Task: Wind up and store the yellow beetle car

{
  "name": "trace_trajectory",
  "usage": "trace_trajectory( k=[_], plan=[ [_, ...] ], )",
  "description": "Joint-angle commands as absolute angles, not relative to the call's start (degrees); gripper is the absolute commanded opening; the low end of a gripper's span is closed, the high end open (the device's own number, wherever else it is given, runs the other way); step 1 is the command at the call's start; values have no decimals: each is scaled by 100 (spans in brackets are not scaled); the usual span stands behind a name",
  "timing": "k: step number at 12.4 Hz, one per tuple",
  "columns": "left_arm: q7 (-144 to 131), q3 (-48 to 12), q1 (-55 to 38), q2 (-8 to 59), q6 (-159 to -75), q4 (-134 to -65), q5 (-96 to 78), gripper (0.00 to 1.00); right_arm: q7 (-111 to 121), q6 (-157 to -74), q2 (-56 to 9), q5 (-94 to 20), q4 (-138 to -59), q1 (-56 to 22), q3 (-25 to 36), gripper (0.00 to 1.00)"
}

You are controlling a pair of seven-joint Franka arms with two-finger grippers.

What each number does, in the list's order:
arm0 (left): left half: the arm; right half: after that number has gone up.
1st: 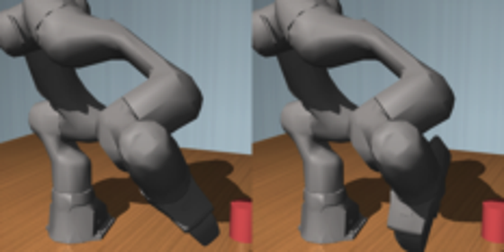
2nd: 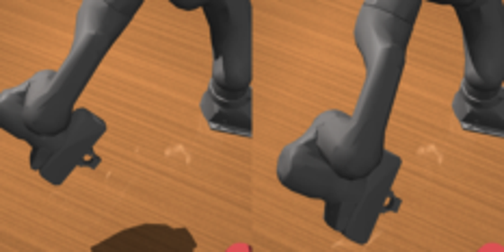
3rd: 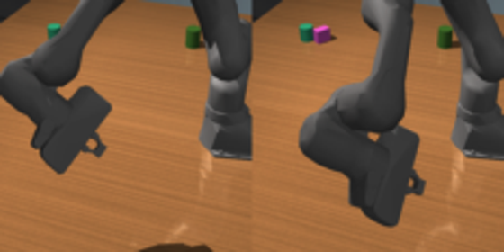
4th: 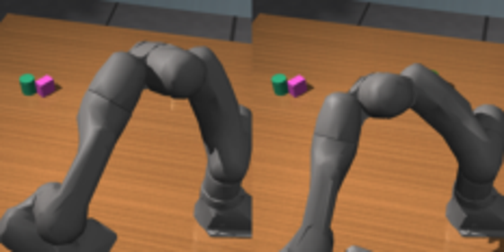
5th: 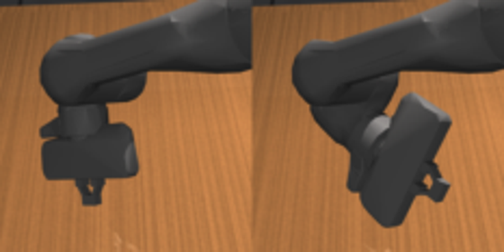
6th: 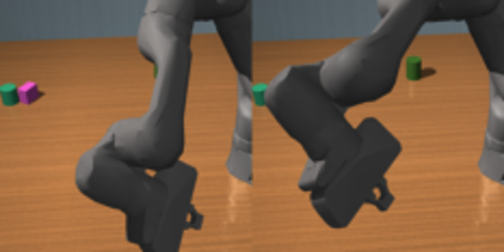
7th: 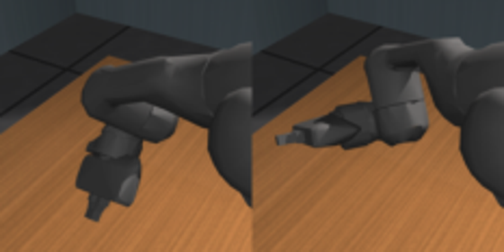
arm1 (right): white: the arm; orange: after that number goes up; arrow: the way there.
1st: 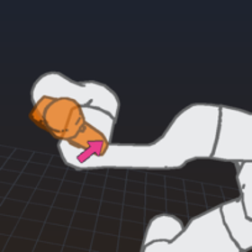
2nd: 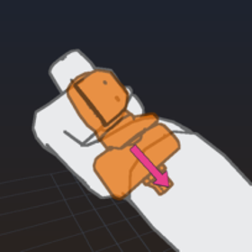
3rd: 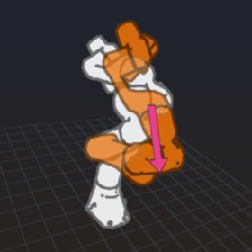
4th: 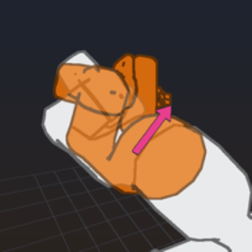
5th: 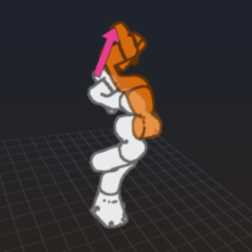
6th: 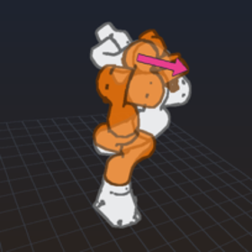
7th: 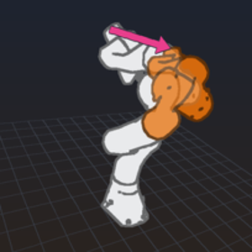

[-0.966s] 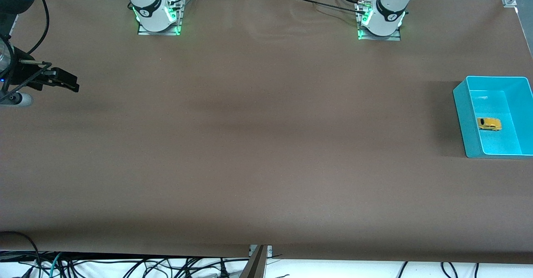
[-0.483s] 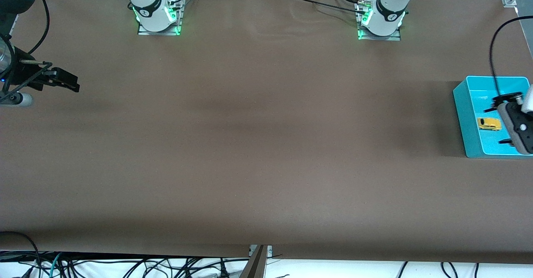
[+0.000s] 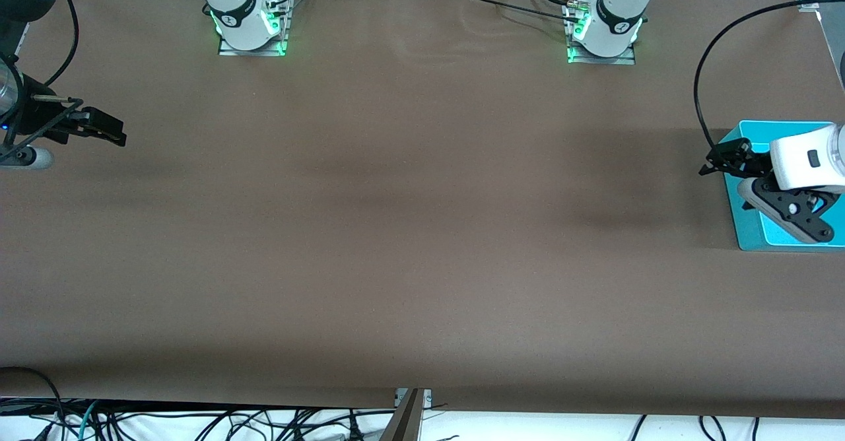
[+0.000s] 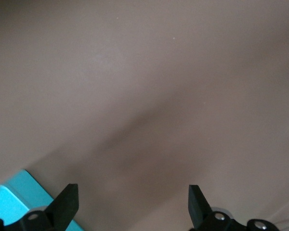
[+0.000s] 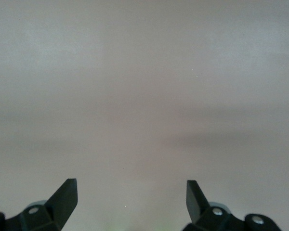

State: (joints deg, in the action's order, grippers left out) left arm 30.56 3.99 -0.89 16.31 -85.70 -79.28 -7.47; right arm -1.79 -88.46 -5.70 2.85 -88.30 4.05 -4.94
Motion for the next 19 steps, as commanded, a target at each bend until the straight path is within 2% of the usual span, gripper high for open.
trace_trajectory(
  k=[1,3,5,7,11,19],
  plan=[
    [1919,492,-105,811,-8718,-8857,-845,100,-123,-8833,-580,246,-8763,387,-475,100],
    [1505,457,-97,293,-8754,-9261,-599,100,-123,-8833,-580,246,-8763,387,-475,100],
    [567,-172,-9,-34,-8754,-9439,164,100,-123,-8833,-580,246,-8763,395,-475,100],
    [37,-229,105,-149,-8902,-9518,123,100,-123,-8833,-580,255,-8763,396,-475,100],
    [-17,-193,255,-517,-9614,-10246,-308,100,-123,-8833,-580,255,-8763,396,-475,100],
    [-141,-264,211,-545,-9598,-10195,44,100,-132,-8842,-580,246,-8763,404,-475,100]
  ],
)
